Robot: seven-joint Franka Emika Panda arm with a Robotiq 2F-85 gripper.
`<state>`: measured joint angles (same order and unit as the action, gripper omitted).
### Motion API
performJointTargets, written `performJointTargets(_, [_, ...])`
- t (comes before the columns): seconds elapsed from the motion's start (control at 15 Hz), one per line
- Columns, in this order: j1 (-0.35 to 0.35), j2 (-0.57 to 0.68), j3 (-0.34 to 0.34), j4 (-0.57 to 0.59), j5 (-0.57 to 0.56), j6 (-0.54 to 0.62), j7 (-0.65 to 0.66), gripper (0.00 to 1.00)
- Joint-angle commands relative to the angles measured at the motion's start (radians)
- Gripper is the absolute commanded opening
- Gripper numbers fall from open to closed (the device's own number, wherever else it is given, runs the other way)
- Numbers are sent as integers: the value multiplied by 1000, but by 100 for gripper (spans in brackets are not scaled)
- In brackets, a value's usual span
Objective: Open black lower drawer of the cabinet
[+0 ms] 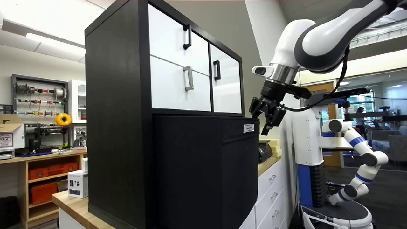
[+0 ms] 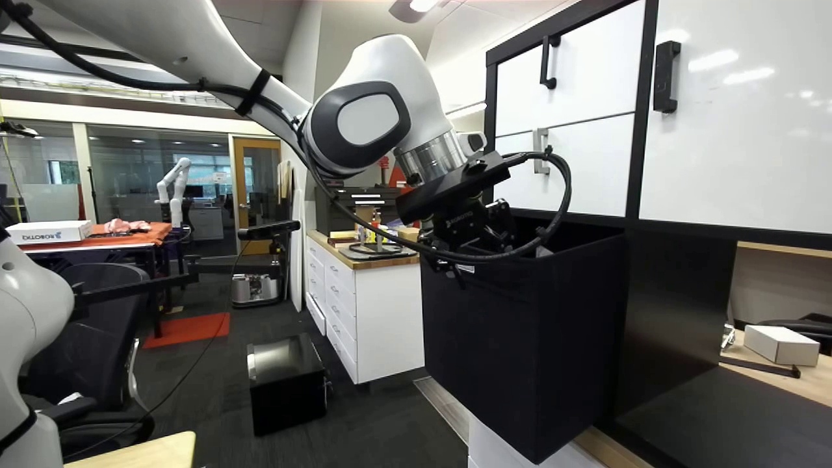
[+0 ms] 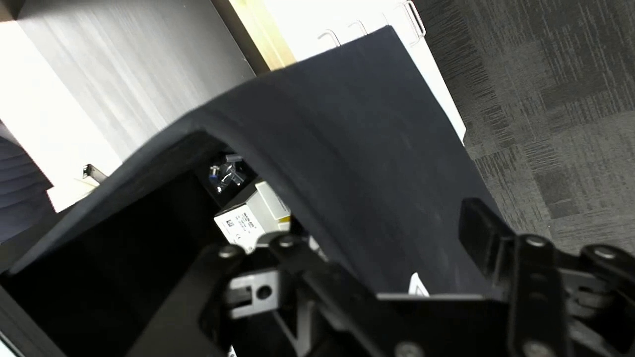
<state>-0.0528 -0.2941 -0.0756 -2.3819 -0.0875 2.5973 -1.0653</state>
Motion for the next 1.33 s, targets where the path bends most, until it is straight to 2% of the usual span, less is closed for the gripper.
performJointTargets(0.0, [0,-84,-24,-51,-43,-6,37,100])
performJointTargets(0.33, [8,-139,-33,-41,-47,-14,45,100])
performJointTargets(0.53, [-4,-172,-22,-32,-57,-46,105,100])
performJointTargets(0.67, [-14,-187,-13,-18,-63,-102,174,100])
performJointTargets(1.13, [-37,-177,16,68,-137,-430,499,100])
performJointTargets(1.2, [4,-174,-24,42,-117,-361,421,100])
performJointTargets(1.27, [3,-174,-22,49,-125,-386,452,100])
